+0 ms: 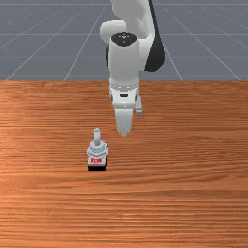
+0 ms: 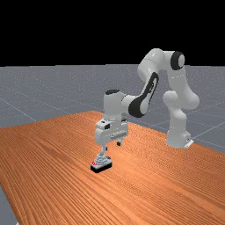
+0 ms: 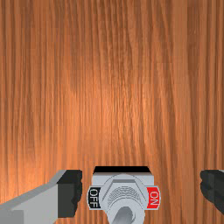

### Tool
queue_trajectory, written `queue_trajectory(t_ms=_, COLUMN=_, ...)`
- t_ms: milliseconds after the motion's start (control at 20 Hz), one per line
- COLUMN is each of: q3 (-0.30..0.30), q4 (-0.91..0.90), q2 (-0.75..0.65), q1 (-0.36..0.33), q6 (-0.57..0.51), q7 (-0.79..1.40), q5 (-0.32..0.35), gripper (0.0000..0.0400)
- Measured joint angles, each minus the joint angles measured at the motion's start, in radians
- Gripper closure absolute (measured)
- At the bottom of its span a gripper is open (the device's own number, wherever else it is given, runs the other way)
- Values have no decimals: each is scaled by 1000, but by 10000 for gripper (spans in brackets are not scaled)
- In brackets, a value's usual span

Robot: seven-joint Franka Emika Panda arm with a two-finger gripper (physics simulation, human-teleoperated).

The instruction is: Turn on the trigger

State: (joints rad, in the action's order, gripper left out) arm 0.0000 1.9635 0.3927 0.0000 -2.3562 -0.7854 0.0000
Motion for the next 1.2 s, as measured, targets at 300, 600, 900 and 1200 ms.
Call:
queue_trajectory(t_ms=300, q3=81, q4=-254, q2=153, q1=287, q6=122, q7=400, q5=-48, gripper=380)
queue_trajectory(t_ms=600, q3=77, q4=-238, q2=145, q1=303, q6=102, q7=413, q5=-64, gripper=399)
queue_trajectory(t_ms=900, q3=85, q4=-225, q2=142, q1=290, q6=85, q7=399, q5=-43, gripper=400)
queue_trajectory(t_ms=1200, q3=75, q4=-211, q2=157, q1=298, q6=45, q7=413, q5=-61, gripper=400)
